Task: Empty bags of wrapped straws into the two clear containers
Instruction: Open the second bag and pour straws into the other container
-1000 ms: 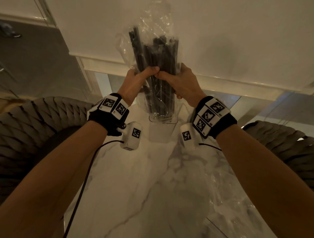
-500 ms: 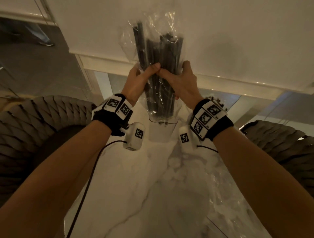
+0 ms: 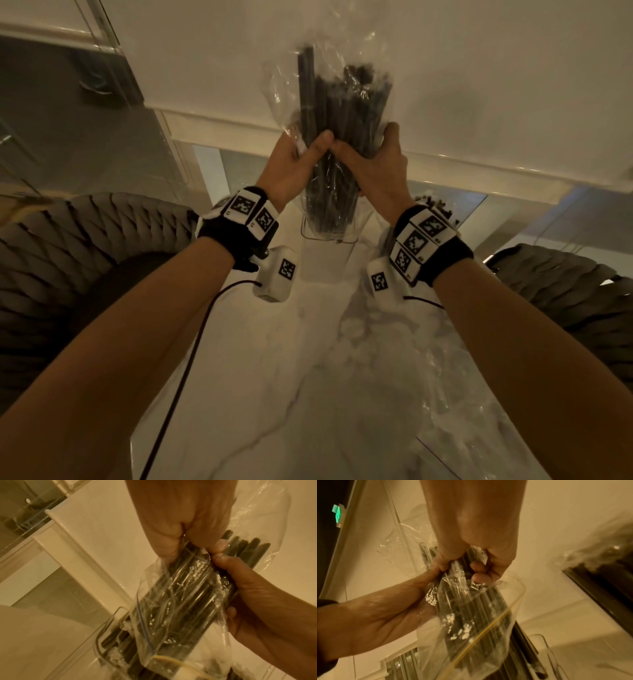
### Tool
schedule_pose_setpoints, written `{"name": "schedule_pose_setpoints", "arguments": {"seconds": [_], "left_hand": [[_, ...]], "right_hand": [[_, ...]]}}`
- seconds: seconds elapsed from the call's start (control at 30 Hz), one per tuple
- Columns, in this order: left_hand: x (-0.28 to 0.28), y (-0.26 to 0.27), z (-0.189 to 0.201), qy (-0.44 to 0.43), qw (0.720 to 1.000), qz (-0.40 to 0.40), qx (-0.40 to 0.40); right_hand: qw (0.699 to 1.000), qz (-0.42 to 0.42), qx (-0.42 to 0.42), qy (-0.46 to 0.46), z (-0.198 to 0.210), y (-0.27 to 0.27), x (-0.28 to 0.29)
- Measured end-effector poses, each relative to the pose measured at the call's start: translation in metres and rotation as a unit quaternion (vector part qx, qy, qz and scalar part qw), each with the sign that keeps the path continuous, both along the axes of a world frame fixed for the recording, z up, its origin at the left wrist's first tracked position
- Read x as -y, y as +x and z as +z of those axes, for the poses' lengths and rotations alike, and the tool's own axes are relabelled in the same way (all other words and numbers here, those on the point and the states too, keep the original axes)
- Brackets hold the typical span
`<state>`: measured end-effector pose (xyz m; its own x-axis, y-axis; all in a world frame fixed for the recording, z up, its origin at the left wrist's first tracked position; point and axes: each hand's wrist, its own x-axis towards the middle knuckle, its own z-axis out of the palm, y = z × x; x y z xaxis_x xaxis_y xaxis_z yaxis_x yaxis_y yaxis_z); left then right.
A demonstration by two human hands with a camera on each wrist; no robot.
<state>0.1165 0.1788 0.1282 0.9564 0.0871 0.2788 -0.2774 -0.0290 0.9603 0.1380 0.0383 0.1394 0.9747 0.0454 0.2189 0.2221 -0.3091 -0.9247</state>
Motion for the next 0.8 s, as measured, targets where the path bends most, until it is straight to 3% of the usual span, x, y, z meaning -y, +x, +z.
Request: {"name": "schedule_pose_setpoints", "arguments": {"seconds": [0.3, 0.8], "left_hand": [[0.003, 0.006, -0.002, -0.034, 0.999, -0.001, 0.037], [-0.004, 0.003, -0.022, 0.046, 0.999, -0.007, -0.001]], "right_hand": [[1.0, -0.002, 0.01, -0.001, -0.003, 0.006, -0.003], [0.999, 0.032, 0.003, -0.002, -0.024, 0.006, -0.001]]}}
